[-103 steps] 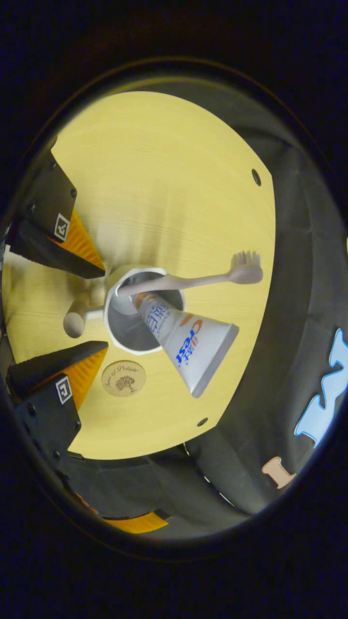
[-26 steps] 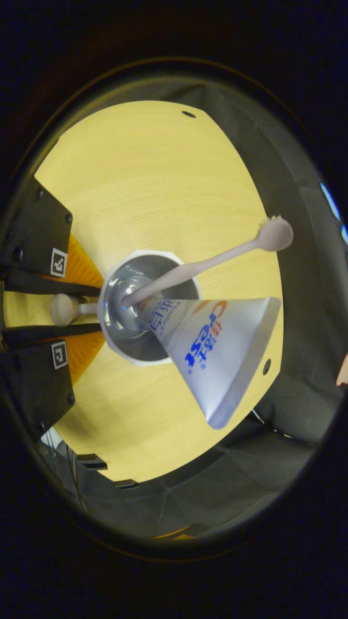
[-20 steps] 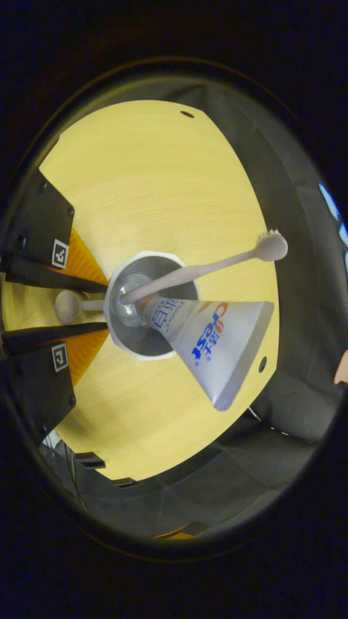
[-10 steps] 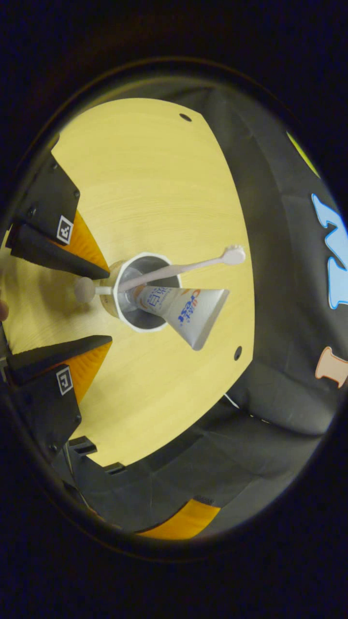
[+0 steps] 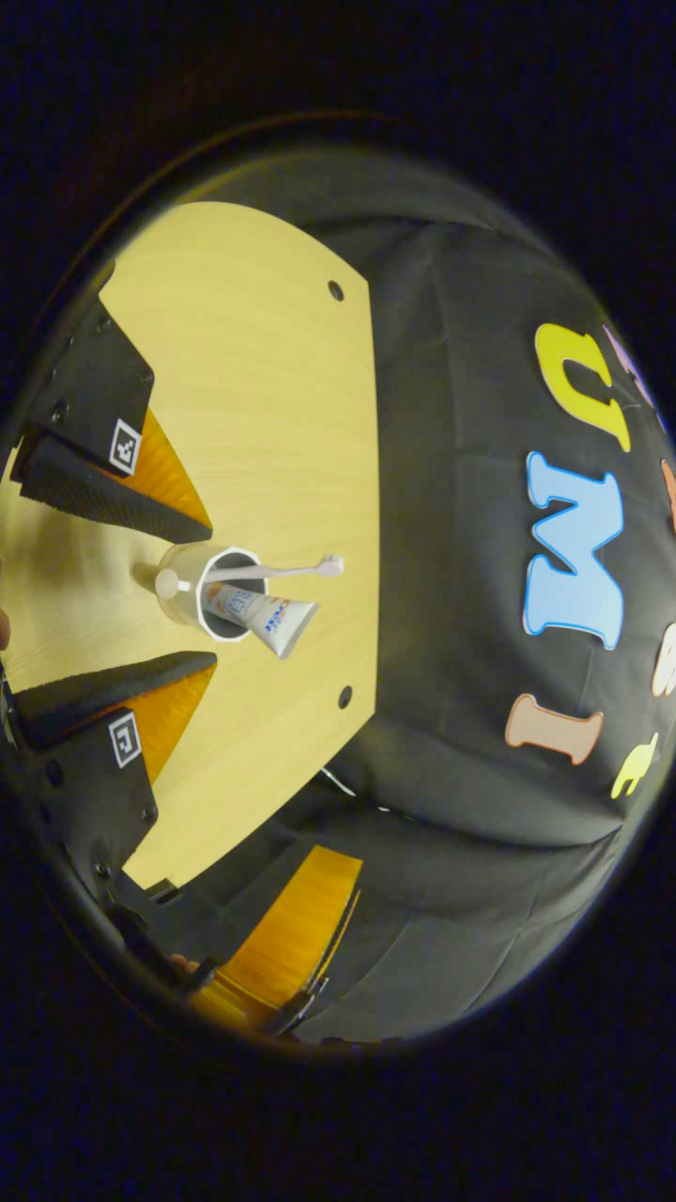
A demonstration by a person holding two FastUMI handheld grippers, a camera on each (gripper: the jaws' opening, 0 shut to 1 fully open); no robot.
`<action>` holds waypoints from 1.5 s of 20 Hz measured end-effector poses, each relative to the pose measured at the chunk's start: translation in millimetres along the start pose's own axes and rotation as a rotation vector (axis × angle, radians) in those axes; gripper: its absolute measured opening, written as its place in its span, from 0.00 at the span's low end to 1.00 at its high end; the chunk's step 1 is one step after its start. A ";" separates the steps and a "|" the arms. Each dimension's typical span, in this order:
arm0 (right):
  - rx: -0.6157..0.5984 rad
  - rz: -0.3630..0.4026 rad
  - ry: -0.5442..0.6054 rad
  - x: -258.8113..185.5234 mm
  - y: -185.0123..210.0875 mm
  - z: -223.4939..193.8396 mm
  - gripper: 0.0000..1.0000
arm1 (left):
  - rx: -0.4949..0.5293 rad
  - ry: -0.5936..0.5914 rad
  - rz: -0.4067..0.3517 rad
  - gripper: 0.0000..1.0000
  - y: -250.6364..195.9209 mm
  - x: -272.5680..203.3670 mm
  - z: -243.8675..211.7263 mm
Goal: Put the toothbrush and toothpaste on the desktop into the cup, then pick up the cup and place it on the coaster on the desktop.
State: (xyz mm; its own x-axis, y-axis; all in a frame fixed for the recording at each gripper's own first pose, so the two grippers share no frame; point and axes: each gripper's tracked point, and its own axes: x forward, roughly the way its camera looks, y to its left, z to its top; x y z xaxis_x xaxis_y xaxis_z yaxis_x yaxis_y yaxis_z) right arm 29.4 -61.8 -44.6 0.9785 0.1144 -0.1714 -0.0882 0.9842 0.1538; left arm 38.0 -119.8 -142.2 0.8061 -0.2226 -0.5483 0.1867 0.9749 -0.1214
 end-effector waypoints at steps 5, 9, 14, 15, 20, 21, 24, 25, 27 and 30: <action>-0.023 0.001 -0.049 -7.4 12.1 15.4 0.84 | -0.004 -0.166 0.053 0.77 14.6 -33.4 33.7; -0.027 -0.024 -0.074 -13.5 18.6 26.8 0.84 | 0.031 -0.305 0.109 0.77 28.2 -59.2 69.1; -0.030 -0.064 -0.112 -13.5 26.2 37.5 0.84 | 0.082 -0.437 0.152 0.72 37.8 -85.6 104.6; -0.033 -0.074 -0.120 -14.7 26.8 39.7 0.84 | 0.085 -0.452 0.154 0.72 39.8 -89.0 107.7; -0.063 -0.137 -0.166 -15.7 23.0 52.4 0.84 | 0.099 -0.481 0.135 0.78 47.7 -94.2 115.9; -0.066 -0.151 -0.177 -17.1 21.9 55.6 0.84 | 0.096 -0.479 0.128 0.79 47.6 -93.9 115.8; -0.078 -0.190 -0.201 -18.3 17.6 61.0 0.84 | 0.088 -0.473 0.107 0.82 51.5 -88.8 116.9; -0.082 -0.202 -0.207 -19.8 16.2 62.7 0.84 | 0.095 -0.476 0.107 0.81 52.1 -88.6 118.4; -0.080 -0.210 -0.217 -24.3 18.3 66.8 0.84 | 0.116 -0.486 0.104 0.82 50.7 -91.7 122.1; -0.067 -0.204 -0.240 -26.9 23.6 76.6 0.84 | 0.141 -0.503 0.094 0.81 44.9 -95.5 129.8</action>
State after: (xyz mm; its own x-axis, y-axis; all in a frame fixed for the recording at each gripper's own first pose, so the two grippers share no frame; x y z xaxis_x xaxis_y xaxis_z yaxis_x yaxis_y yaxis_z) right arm 15.3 -52.0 38.2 0.9926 -0.1131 0.0431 0.1097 0.9912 0.0742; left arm 42.3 -55.3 12.1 0.9864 -0.1425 -0.0823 0.1462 0.9884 0.0409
